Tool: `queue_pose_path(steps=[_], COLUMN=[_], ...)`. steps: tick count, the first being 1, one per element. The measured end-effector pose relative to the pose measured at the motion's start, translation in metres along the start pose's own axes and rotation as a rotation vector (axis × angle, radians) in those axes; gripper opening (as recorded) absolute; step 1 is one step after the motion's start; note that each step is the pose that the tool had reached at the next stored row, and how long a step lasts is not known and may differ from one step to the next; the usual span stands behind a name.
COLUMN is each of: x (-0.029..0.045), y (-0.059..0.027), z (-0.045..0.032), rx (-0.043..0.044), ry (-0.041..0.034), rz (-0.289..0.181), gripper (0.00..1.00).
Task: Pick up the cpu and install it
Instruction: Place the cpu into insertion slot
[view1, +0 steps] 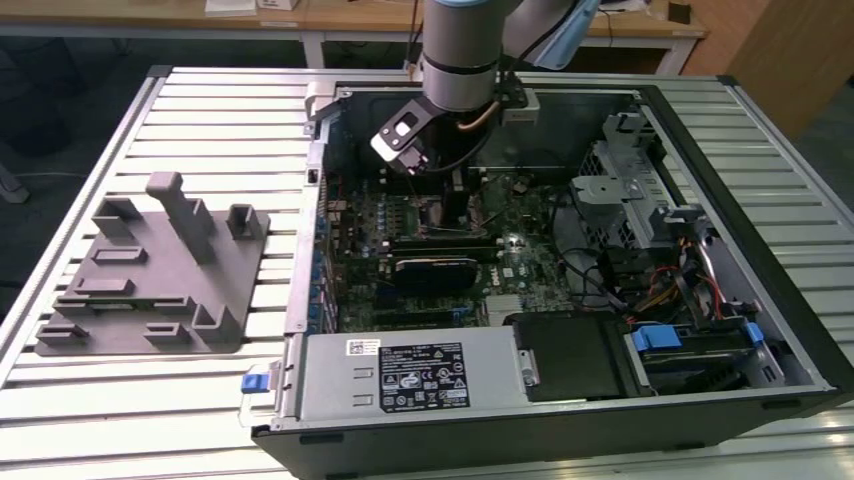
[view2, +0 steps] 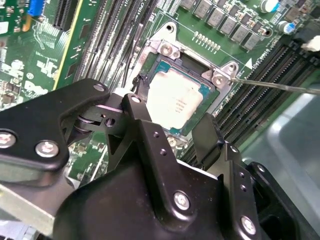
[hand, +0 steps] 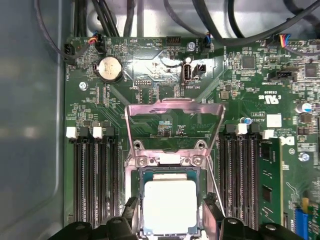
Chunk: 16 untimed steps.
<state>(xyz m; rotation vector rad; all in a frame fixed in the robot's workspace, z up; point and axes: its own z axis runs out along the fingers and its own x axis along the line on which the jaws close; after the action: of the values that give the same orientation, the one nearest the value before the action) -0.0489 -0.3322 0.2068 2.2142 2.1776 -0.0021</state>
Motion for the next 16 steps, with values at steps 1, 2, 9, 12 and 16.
queue_pose_path(steps=[1, 2, 9, 12, 16], x=[0.0000, -0.0001, -0.0001, -0.0001, -0.0001], y=[0.0000, 0.0001, 0.0001, 0.0001, 0.0001], z=[-0.0016, -0.0028, -0.0050, -0.0051, -0.0052], rx=[0.0000, 0.0000, -0.0002, -0.0001, 0.0000], ry=[0.0000, 0.0000, 0.0002, 0.0001, 0.0000], rz=[0.000, 0.000, 0.000, 0.000, 0.000], gripper=[0.62, 0.62, 0.62, 0.62, 0.48])
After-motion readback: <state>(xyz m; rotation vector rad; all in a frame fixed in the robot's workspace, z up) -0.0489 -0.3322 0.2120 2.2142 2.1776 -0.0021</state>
